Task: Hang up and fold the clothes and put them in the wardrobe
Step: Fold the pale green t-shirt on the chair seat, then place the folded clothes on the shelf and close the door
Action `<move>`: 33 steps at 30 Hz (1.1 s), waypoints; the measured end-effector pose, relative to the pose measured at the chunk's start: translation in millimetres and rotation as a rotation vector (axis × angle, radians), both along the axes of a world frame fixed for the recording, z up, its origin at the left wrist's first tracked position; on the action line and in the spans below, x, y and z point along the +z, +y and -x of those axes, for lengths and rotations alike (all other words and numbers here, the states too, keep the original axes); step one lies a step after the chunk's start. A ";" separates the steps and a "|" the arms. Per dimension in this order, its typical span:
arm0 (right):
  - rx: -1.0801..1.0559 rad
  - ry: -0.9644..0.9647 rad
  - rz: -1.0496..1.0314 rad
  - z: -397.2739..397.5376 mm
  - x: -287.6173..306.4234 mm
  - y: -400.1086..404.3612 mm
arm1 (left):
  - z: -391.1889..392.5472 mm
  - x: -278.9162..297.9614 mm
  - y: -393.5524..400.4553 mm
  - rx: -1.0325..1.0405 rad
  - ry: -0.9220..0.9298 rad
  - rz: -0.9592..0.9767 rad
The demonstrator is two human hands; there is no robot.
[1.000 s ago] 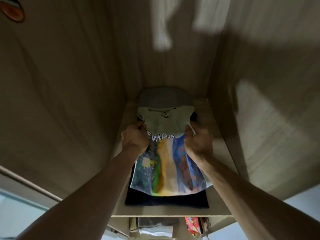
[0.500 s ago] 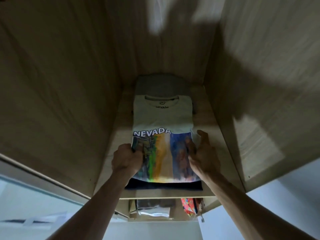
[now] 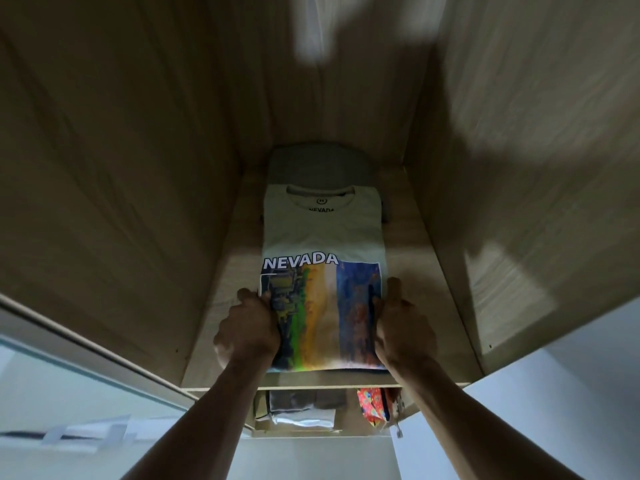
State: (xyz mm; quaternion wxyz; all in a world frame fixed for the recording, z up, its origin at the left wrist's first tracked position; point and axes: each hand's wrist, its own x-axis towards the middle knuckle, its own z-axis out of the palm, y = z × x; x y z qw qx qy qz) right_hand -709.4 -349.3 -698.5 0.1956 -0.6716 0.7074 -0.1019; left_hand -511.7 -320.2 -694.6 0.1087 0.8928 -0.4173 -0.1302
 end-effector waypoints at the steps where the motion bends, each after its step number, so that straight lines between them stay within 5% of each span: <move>1: 0.012 0.016 -0.001 -0.3 1.3 2.1 | 0.6 0.1 0.4 0.002 0.008 0.006; 8: 0.011 0.104 -0.022 -0.4 38.1 23.1 | 0.8 32.6 15.1 -0.098 0.097 0.053; 15: 0.009 -0.026 -0.070 -5.1 154.9 76.5 | 5.0 146.8 75.4 -0.216 0.145 0.190; 23: 0.044 -0.117 0.090 0.0 329.6 264.8 | 0.9 315.2 263.1 -0.269 0.141 0.442; 33: 0.070 -0.058 0.178 33.2 469.8 472.7 | 13.2 446.9 442.2 -0.459 0.148 0.547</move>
